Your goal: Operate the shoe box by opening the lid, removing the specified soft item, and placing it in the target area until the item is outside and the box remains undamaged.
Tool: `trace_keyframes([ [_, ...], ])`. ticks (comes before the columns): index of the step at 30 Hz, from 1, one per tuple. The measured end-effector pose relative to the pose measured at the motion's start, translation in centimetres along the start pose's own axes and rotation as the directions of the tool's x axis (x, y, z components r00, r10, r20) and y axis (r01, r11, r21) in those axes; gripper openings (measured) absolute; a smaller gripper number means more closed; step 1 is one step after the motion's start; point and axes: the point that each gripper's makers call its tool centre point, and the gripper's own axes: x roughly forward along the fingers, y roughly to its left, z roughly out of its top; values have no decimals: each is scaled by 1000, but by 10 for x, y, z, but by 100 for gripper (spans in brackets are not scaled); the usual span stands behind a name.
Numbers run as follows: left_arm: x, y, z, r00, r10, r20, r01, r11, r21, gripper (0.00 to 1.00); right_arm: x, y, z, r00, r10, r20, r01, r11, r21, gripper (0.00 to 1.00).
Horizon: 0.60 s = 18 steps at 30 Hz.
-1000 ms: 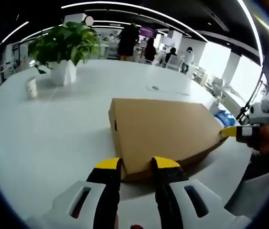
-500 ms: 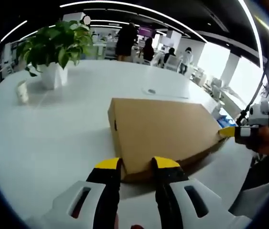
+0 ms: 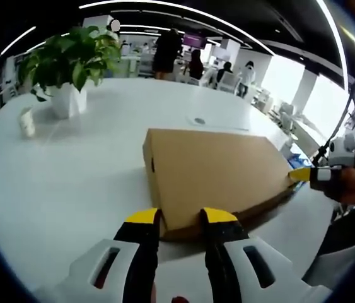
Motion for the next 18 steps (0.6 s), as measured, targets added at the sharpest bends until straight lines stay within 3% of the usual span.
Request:
trace_keyframes([
  [2, -1, 2, 1, 1000, 0, 6, 1, 999, -44, 24, -2, 1, -1, 1000, 13, -5, -13, 1000, -7, 29],
  [4, -4, 2, 0, 1000, 6, 13, -6, 999, -39, 23, -7, 2, 2, 1000, 22, 10, -22, 1000, -10, 33],
  [8, -14, -7, -4, 999, -12, 34, 13, 999, -44, 33, -22, -6, 9, 998, 34, 54, -33, 999, -14, 35],
  [13, -28, -13, -13, 1000, -19, 22, 19, 1000, 4, 41, -44, -22, 9, 997, 30, 71, -29, 999, -16, 42],
  [18, -45, -23, -13, 998, -42, 44, 39, 997, 63, 42, -74, -36, 4, 996, 23, 83, -15, 996, -93, 45],
])
